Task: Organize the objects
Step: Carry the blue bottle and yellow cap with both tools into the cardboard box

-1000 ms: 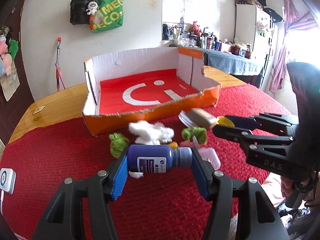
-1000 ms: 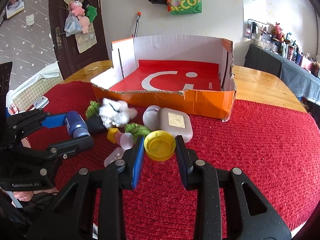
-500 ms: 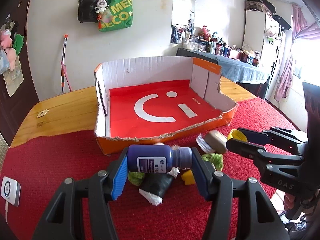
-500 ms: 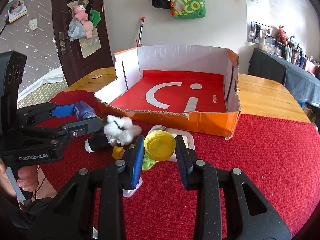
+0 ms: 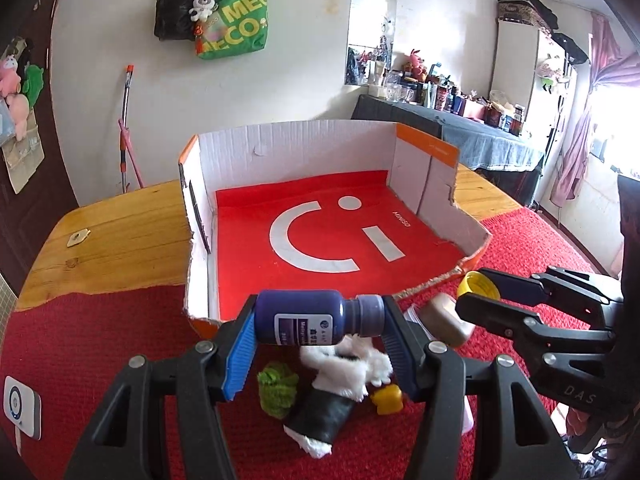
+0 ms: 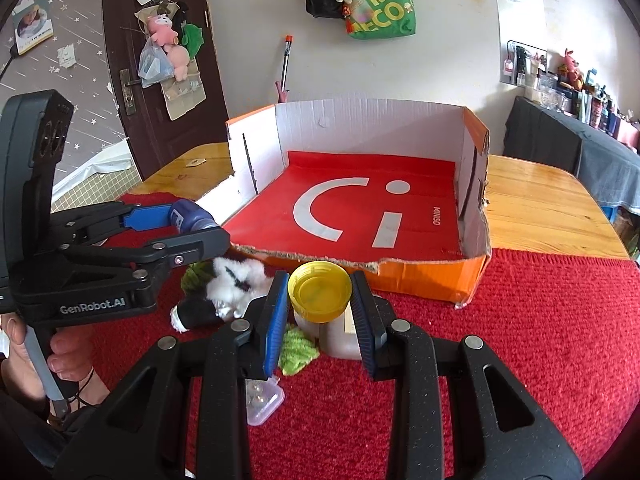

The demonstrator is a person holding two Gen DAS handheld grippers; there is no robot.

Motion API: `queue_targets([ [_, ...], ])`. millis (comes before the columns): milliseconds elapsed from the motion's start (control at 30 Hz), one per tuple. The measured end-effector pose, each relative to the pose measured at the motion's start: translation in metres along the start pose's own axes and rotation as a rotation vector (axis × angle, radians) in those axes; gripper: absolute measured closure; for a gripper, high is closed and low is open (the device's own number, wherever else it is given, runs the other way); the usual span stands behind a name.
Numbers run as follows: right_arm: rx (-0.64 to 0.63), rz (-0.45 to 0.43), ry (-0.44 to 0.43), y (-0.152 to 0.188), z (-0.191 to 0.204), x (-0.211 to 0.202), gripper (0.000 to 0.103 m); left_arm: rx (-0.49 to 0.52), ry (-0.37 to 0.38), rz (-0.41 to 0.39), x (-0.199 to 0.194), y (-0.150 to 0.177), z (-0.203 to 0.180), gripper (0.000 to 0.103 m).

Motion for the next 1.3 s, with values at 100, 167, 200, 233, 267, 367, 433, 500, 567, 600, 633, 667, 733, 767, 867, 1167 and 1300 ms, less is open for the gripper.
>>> queue_targets([
  [100,-0.006,0.002,0.0,-0.005,-0.001,0.001,0.074,-0.016,0.017,0.02,0.006,-0.004,0.003,0.043],
  [167,-0.01,0.002,0.003,-0.008,-0.001,0.002,0.074,-0.023,0.023,0.029,0.01,-0.008,0.005,0.043],
  [200,-0.011,0.004,0.003,-0.011,-0.002,0.003,0.074,-0.024,0.022,0.032,0.011,-0.01,0.006,0.043],
  [233,-0.011,0.005,0.003,-0.012,-0.002,0.004,0.074,-0.023,0.018,0.032,0.012,-0.012,0.007,0.043],
  [267,-0.011,0.005,0.003,-0.014,-0.003,0.005,0.074,-0.022,0.015,0.032,0.013,-0.014,0.007,0.043],
  [367,-0.014,0.006,0.004,-0.02,-0.004,0.007,0.074,-0.017,0.003,0.032,0.016,-0.021,0.009,0.043],
  [433,-0.016,0.007,0.005,-0.025,-0.006,0.009,0.074,-0.017,0.004,0.04,0.019,-0.026,0.009,0.043],
  [500,-0.015,0.01,0.002,-0.029,-0.008,0.012,0.074,-0.017,0.008,0.051,0.023,-0.029,0.01,0.043],
  [567,-0.014,0.013,0.002,-0.033,-0.01,0.015,0.074,-0.019,0.011,0.064,0.029,-0.033,0.011,0.043],
  [600,-0.014,0.015,0.003,-0.035,-0.011,0.017,0.074,-0.02,0.011,0.069,0.031,-0.035,0.012,0.043],
  [633,-0.014,0.016,0.004,-0.037,-0.013,0.018,0.074,-0.02,0.011,0.075,0.033,-0.037,0.013,0.043],
  [667,-0.014,0.019,0.005,-0.039,-0.014,0.02,0.074,-0.021,0.011,0.078,0.036,-0.038,0.013,0.043],
  [733,-0.014,0.027,0.009,-0.042,-0.017,0.024,0.074,-0.024,0.012,0.09,0.041,-0.042,0.015,0.043],
  [767,-0.013,0.032,0.009,-0.044,-0.018,0.026,0.074,-0.026,0.014,0.097,0.043,-0.043,0.015,0.043],
  [867,-0.005,0.052,0.0,-0.049,-0.022,0.033,0.074,-0.032,0.028,0.119,0.051,-0.047,0.017,0.043],
  [1167,0.01,0.159,0.001,-0.059,-0.037,0.058,0.074,-0.035,0.022,0.198,0.075,-0.055,0.023,0.043],
  [1300,0.006,0.204,0.008,-0.063,-0.041,0.067,0.074,-0.026,0.015,0.229,0.085,-0.056,0.023,0.043],
])
Point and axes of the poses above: each gripper's, at about its wrist camera, not at the fingertips, and x roughly the way its jaws point, z to its left, y to its underside, the point moved 7 cm from there along x, roughly the way its jaws point, and after that the axes turned 14 degrees about z, right-handed, at the moved point
